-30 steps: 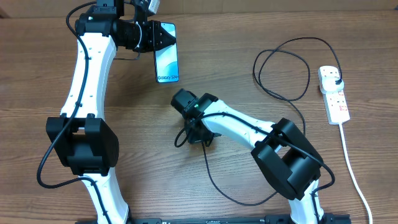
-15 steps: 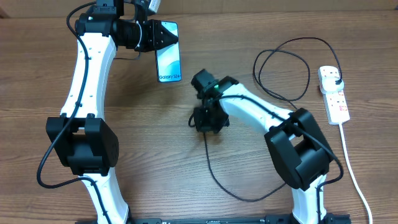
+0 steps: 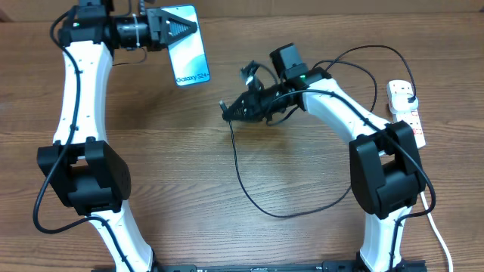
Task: Plug charger to phone and switch on socket
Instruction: 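Lift the connector with the right gripper toward the phone's bottom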
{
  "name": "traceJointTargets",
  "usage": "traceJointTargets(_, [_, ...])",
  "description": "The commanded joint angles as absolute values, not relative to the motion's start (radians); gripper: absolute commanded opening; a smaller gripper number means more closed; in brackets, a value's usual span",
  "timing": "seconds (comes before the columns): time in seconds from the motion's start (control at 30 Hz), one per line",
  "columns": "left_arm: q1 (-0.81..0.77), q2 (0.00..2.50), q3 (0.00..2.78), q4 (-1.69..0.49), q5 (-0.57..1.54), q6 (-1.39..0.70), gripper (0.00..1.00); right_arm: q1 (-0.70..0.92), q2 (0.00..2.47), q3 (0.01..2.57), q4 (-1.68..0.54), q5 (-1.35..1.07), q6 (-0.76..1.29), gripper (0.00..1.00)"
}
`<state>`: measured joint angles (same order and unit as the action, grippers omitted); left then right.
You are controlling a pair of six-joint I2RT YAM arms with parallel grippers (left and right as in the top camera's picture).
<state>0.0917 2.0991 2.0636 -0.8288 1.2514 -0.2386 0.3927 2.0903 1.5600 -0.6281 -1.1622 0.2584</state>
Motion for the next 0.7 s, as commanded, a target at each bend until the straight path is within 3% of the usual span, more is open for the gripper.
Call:
traceJointTargets(0.0, [0.103, 2.066, 2.085, -0.802, 1.362, -0.311, 0.04, 0.372, 2.093, 1.586, -0.549, -1.437, 0.290, 0.04])
traceJointTargets(0.27, [0.099, 2.066, 2.085, -0.656, 1.355, -0.529, 0.04, 0.371, 2.093, 1.585, -0.276, -1.506, 0.561, 0.04])
traceJointTargets(0.67, [0.098, 2.066, 2.085, -0.586, 1.274, -0.638, 0.04, 0.371, 2.093, 1.586, 0.021, -1.505, 0.811, 0.04])
